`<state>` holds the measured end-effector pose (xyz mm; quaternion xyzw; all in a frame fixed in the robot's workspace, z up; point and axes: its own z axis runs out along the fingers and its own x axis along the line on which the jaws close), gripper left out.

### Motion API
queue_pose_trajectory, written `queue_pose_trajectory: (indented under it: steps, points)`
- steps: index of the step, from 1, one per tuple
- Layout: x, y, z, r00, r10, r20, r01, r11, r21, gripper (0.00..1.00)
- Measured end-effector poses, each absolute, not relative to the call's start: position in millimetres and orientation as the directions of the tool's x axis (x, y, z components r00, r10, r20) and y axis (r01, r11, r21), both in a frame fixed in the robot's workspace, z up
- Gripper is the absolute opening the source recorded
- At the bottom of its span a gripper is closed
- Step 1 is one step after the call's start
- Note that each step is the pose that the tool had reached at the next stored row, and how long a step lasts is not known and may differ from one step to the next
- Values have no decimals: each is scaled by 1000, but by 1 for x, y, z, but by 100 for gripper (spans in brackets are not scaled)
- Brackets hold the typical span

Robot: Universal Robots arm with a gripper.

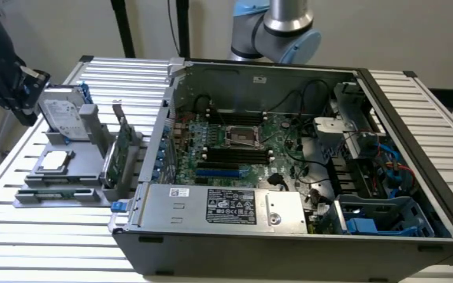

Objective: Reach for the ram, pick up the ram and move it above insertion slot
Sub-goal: 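Reach for the ram, then pick up the ram and move it above insertion slot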

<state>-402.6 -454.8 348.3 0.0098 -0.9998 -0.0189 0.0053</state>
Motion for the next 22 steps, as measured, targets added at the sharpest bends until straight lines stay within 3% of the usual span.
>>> queue_pose_trajectory:
  steps: [11,22]
  points:
    - [-403,-466,348,-1000,-27,10,-27,999,38,11]
    - [-403,-466,348,-976,-216,10,-215,976,38,11]
